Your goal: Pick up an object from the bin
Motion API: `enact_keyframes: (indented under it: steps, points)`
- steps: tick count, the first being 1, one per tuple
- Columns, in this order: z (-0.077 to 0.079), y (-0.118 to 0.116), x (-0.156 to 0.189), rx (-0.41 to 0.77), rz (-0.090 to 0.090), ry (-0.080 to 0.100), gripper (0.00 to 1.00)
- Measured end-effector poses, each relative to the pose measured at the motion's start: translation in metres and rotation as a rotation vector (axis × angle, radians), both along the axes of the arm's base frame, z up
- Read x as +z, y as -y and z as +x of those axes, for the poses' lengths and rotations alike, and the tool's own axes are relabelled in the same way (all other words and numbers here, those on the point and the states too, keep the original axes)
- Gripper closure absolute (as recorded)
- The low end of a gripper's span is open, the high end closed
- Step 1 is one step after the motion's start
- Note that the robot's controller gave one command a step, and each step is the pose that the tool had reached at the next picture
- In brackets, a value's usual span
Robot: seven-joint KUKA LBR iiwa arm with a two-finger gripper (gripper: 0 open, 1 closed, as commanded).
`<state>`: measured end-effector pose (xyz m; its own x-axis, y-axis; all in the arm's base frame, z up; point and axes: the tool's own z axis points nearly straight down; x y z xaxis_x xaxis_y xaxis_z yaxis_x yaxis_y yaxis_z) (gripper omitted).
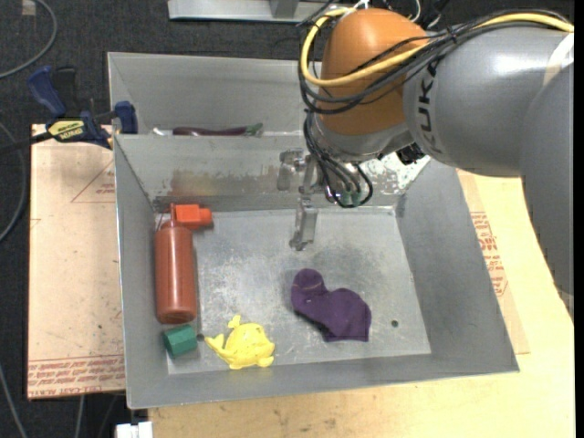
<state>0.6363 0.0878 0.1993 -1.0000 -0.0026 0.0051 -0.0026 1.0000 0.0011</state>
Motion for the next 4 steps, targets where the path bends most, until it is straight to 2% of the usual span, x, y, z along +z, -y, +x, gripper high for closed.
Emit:
enact_keyframes:
  steps: [1, 2, 3, 4]
  points:
    - [0.001, 0.0, 0.005, -0.001, 0.0, 0.006, 0.0]
    - [-0.013, 0.015, -0.019, 0.074, 0.003, 0.015, 0.0]
    - [-0.022, 0.061, -0.065, 0.137, 0.002, 0.009, 0.0]
    - [-0.048, 0.073, -0.108, 0.106, -0.004, 0.013, 0.0]
